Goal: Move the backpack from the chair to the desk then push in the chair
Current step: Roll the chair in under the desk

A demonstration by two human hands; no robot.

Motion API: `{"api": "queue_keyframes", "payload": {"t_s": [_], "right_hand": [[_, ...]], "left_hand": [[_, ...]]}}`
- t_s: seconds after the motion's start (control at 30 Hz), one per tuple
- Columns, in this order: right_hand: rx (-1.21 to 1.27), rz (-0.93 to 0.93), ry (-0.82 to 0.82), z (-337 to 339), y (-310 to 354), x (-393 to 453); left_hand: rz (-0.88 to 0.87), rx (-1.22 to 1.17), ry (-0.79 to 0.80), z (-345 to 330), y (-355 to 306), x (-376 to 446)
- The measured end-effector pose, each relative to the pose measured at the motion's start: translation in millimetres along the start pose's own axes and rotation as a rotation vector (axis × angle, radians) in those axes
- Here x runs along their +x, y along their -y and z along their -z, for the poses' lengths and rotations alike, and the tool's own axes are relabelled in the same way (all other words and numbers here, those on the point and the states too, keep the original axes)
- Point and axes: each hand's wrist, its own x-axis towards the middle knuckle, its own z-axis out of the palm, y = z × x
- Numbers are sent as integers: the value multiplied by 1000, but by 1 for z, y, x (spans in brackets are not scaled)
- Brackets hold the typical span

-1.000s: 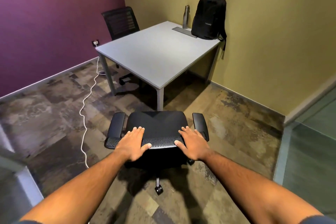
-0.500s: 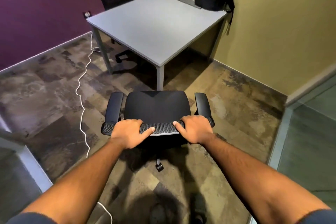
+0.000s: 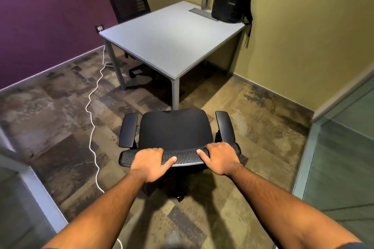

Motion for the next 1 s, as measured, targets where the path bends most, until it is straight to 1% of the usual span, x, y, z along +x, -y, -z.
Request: {"api": "queue_keyframes", "payload": {"t_s": [0.33, 0.47, 0.57, 0.73, 1.0], "right_hand": [[27, 5, -11, -2, -29, -81], [41, -1, -27, -3, -35, -117], [53, -34, -42, -4, -29, -140], [48, -139, -45, -8, -4, -174], [37, -279, -41, -5, 27, -199]], "left_hand": [[-38, -4, 75, 3, -80, -53], [-52, -10, 50, 0, -103, -77], [-80, -7, 35, 1, -109, -92], [-144, 3, 27, 0, -104, -109], [-292, 28, 26, 5, -87, -105]]}}
